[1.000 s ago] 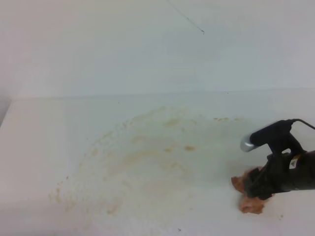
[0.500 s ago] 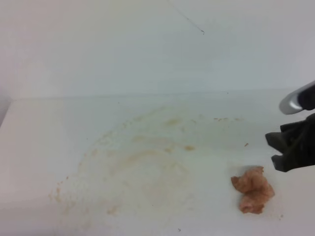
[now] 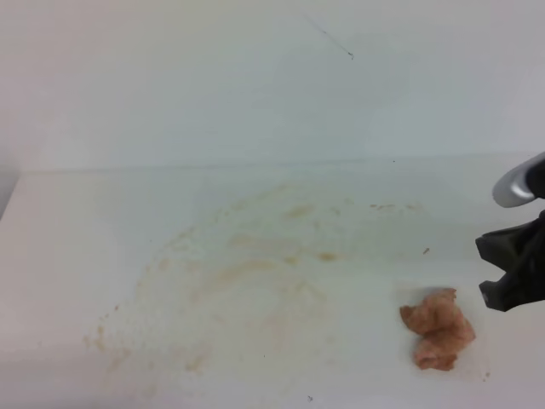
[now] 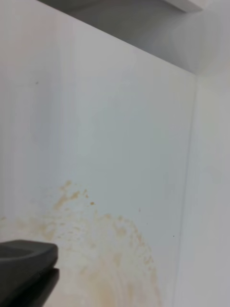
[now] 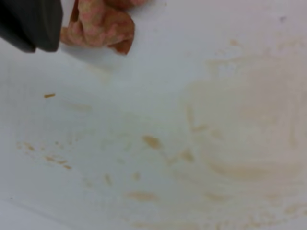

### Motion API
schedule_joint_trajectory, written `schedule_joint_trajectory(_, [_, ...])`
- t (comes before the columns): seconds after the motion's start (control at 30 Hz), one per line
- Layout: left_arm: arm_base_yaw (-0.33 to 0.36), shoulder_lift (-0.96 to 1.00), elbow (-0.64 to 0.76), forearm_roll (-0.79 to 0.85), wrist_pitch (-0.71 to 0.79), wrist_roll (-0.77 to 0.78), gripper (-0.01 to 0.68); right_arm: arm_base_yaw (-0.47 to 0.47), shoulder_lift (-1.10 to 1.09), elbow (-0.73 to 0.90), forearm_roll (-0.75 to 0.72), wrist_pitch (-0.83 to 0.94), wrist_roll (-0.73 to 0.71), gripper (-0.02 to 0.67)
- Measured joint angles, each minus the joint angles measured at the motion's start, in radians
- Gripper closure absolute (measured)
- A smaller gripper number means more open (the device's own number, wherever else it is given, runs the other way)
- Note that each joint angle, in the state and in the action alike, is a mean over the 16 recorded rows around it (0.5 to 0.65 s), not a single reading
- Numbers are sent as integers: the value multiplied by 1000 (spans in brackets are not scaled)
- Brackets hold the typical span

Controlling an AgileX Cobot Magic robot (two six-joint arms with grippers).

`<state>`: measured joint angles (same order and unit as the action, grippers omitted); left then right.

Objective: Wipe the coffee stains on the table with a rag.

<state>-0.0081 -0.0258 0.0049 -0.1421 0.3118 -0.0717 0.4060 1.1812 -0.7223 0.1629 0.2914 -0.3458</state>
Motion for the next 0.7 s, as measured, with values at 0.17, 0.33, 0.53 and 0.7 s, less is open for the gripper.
schedule_joint_trajectory(0.17, [0,0,7,0,0,0,675,0,25,1,0,3,1,649])
schedule_joint_trajectory(0.33, [0,-2,15,0,0,0,675,0,20,1,-1,8,1,649])
schedule_joint_trajectory(0.53, [0,-2,22,0,0,0,675,0,-56,2,-2,15,2,649])
schedule_joint_trajectory(0.7, [0,-2,27,0,0,0,675,-1,-172,2,-3,16,1,649])
